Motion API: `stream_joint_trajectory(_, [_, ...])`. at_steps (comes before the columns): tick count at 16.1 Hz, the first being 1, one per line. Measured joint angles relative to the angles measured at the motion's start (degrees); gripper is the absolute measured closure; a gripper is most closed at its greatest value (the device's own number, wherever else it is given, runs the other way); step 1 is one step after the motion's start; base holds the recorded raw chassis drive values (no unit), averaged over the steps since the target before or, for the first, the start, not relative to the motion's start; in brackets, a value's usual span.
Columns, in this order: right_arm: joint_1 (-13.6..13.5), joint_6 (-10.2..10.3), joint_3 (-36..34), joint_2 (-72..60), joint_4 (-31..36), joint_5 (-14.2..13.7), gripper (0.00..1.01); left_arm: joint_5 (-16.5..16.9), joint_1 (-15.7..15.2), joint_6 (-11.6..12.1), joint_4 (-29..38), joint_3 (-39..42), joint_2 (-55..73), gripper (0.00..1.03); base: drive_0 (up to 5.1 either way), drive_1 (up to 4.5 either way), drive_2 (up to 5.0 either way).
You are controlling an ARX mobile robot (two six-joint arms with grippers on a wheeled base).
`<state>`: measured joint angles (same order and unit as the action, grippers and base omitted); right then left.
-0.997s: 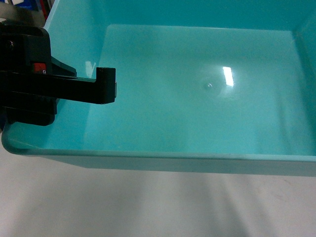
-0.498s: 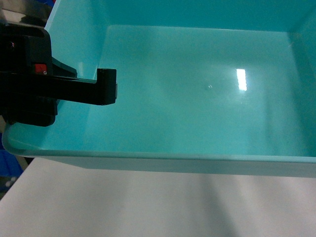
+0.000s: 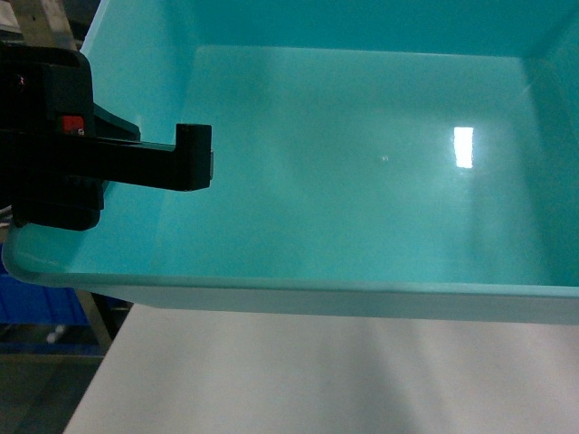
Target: Organize blue bins on left shelf correctly
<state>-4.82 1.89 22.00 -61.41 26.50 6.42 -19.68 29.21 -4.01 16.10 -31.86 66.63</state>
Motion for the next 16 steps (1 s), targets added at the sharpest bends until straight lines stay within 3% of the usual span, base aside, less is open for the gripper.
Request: stream_joint_trajectory(16, [0.0, 0.0, 0.0, 0.02, 0.04, 0.02, 0.99, -0.02, 0.0, 0.04, -0.07, 0.0, 0.0, 1.01, -5.0, 2.43, 2.4])
